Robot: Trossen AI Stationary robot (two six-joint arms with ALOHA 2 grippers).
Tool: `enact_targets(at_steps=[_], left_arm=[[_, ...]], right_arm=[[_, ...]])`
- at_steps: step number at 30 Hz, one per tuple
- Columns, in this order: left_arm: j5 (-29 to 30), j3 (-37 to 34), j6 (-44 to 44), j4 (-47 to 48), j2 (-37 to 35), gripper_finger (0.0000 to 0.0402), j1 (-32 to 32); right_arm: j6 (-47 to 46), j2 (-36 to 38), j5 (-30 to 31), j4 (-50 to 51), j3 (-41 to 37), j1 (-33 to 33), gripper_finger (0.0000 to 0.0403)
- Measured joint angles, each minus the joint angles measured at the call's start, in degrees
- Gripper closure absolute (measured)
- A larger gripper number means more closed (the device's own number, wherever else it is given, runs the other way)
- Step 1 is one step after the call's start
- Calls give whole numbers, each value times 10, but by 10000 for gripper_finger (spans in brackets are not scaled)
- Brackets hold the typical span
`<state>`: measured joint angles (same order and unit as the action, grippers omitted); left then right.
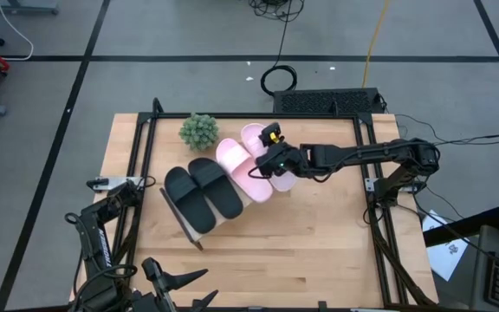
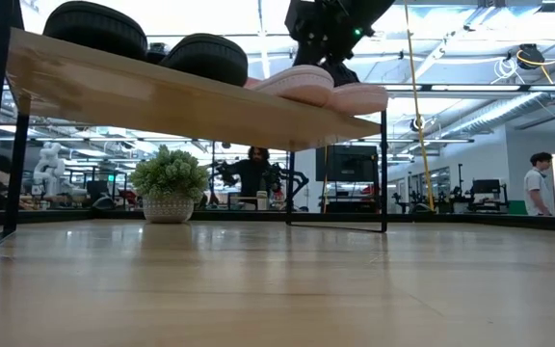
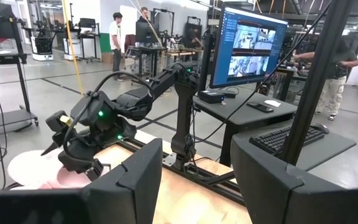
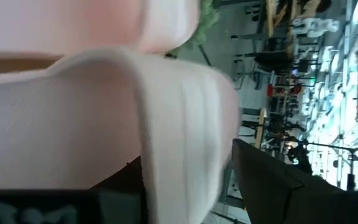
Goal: Pick and place slides into the shelf
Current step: Put the pink slide on the shelf
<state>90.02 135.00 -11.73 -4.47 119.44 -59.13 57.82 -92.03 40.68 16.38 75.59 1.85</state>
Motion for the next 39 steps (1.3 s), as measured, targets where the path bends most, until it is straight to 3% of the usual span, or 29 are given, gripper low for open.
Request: enact_targets(at_steps=[25, 32, 39], left_arm=[[0, 0, -11, 0, 0, 211, 0], [0, 0, -11, 0, 0, 211, -1], [0, 0, -11, 0, 0, 211, -1]], right_arm=[[-29, 0, 0, 49, 0, -31, 234], [-27, 1, 41, 55, 0, -31, 234], [-32, 23, 41, 57, 0, -42, 234]])
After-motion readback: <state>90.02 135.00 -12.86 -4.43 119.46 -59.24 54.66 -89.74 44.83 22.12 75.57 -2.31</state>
